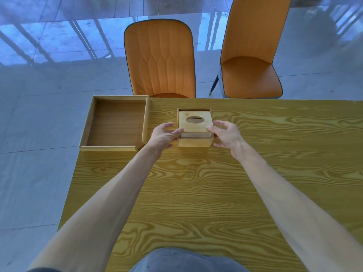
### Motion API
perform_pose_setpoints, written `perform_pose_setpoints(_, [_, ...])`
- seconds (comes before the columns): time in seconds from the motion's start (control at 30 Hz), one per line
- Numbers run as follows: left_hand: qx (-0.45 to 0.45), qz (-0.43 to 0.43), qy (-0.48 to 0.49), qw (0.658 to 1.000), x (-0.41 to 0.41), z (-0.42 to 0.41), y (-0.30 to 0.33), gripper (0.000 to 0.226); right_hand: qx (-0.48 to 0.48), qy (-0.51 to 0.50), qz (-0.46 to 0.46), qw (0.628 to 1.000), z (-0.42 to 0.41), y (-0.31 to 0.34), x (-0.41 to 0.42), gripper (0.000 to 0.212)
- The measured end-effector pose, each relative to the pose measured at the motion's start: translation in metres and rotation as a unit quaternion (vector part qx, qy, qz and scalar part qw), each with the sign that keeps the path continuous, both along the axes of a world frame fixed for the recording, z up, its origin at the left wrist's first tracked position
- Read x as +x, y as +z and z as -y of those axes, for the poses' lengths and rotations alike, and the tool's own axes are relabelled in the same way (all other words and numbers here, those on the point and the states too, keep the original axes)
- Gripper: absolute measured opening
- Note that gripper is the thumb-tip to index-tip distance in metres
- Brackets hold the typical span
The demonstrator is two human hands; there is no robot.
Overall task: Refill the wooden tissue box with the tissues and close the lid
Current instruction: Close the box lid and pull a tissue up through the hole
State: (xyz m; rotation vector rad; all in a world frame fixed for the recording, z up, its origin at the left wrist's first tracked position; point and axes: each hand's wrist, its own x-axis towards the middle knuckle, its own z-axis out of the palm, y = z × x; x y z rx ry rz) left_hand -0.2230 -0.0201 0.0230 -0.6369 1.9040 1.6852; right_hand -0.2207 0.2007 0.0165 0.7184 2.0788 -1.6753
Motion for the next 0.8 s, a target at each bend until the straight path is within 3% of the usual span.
perform_pose_setpoints(0.27, [-0.038, -0.027, -0.014, 0.999, 0.001, -0.003, -0.008, 0.055, 0.035, -0.009, -0.02, 0.999, 0.002, -0.013, 0.004, 0.058])
perform_pose_setpoints(0.8, [-0.105, -0.057, -0.057, 0.991, -0.002, -0.008, -0.016, 0.055, 0.236, 0.083, -0.104, 0.962, 0.004, -0.019, 0.002, 0.061])
